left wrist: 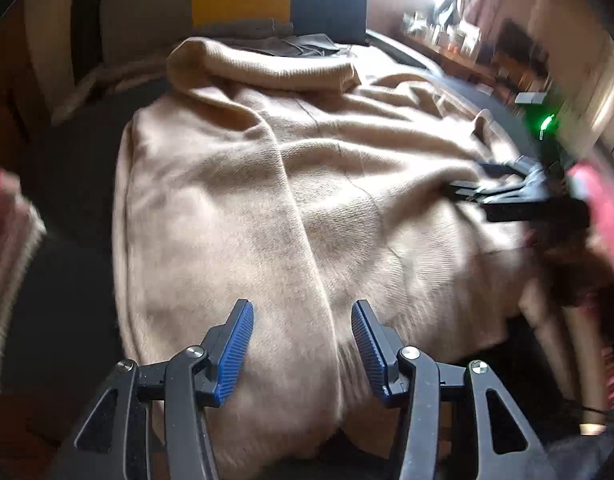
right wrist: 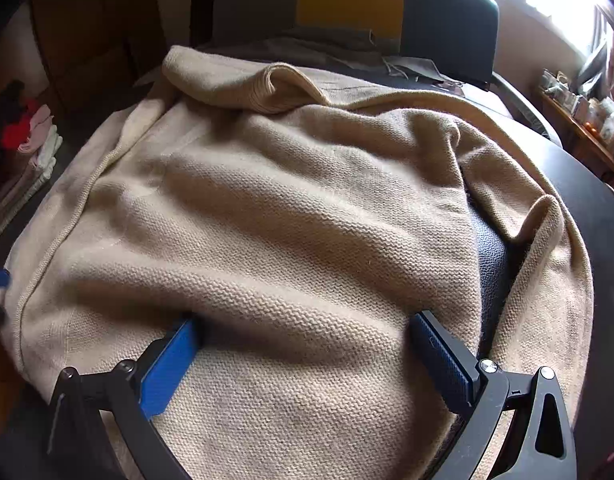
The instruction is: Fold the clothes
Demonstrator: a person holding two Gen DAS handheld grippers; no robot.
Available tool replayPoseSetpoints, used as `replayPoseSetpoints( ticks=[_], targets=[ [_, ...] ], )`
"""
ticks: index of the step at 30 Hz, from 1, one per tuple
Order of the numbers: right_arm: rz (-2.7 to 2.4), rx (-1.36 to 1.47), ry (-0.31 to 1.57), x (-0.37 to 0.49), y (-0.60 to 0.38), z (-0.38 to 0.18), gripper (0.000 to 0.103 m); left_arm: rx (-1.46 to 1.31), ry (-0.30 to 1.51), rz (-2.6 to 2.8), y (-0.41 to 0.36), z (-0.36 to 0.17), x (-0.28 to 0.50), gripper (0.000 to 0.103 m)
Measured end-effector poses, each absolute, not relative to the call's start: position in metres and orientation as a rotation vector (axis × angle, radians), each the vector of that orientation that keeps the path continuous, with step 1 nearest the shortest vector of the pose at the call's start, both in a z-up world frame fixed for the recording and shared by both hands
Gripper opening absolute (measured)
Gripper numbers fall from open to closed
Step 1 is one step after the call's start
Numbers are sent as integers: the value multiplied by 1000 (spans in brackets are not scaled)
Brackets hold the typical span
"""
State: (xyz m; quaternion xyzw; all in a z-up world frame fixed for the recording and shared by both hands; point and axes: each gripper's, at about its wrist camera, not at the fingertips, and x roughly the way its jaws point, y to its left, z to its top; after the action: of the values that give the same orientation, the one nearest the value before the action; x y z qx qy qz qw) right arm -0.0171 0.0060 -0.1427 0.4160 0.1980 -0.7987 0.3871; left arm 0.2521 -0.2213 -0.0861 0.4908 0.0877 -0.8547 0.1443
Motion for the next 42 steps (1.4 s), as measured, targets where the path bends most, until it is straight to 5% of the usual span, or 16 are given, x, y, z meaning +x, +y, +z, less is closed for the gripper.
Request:
replayPoseSetpoints(
  ticks=[4, 7, 11, 14, 22, 25, 37, 42],
  targets=[
    [-2044, 1033, 489, -23, 8, -142, 103, 1429, 171, -2384, -223, -95, 244, 48],
    [-2048, 1019, 481, -31, 8, -142, 103, 1405, 235, -2349, -243, -90, 255, 19],
    [-2051, 1004, 473, -34, 9, -142, 103, 1296, 421, -2306, -284, -74, 291, 7],
    [-2052, 997, 469, -34, 10, -141, 103, 1187, 513, -2253, -316, -55, 322, 7],
    [-2061, 993, 465, -33, 11, -140, 103, 986, 385, -1905, -403, -2, 401, 9],
    [-2068, 994, 462, -33, 10, -141, 103, 949, 462, -1990, -401, 3, 406, 27],
    [-2088, 1000, 459, -34, 7, -141, 103, 1297, 473, -2241, -313, -94, 289, 33],
    [-2090, 993, 454, -33, 8, -141, 103, 1288, 354, -1994, -343, -110, 323, 40]
  ],
)
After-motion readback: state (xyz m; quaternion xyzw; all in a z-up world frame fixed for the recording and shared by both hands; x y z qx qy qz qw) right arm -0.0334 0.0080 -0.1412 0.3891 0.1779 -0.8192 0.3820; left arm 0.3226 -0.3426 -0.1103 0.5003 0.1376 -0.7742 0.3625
